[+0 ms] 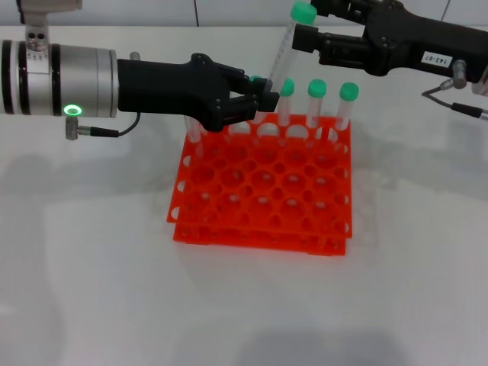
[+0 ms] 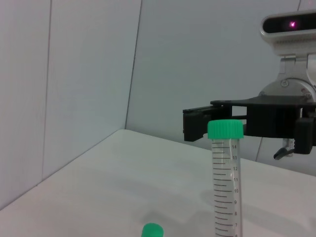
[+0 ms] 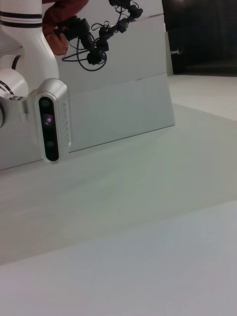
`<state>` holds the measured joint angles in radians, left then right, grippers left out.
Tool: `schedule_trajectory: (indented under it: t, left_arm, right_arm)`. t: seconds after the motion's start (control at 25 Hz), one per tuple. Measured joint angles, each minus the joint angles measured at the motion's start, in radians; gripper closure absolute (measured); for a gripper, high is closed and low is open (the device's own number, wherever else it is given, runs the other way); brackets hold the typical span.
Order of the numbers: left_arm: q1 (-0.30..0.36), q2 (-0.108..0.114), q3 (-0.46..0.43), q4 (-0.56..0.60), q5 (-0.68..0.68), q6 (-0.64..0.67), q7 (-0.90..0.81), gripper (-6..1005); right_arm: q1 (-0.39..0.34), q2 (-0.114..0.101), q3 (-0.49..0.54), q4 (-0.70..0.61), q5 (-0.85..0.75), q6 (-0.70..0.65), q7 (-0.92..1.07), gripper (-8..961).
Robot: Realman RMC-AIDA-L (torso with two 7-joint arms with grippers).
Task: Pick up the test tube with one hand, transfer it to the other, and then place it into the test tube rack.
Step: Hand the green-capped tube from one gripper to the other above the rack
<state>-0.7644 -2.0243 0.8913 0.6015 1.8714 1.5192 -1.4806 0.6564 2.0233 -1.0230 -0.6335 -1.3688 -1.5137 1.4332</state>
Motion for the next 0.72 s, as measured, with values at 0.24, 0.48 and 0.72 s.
schedule_trajectory:
  t: [0.24, 0.48, 0.72]
  left_arm:
    - [0.000, 0.000, 0.000, 0.001, 0.000, -0.002, 0.000, 730]
    - [-0.002, -0.001, 0.000, 0.001, -0.001, -0.002, 0.000, 725]
    - [-0.005, -0.002, 0.000, 0.001, 0.000, -0.004, 0.006, 721]
  right_arm:
    - [0.006, 0.000, 0.000, 0.002, 0.001, 0.002, -0.001, 114]
    - [0.021, 0.000, -0.003, 0.024, 0.001, 0.010, 0.000, 221]
    - [0.031, 0.000, -0.003, 0.038, 0.007, 0.011, -0.008, 321]
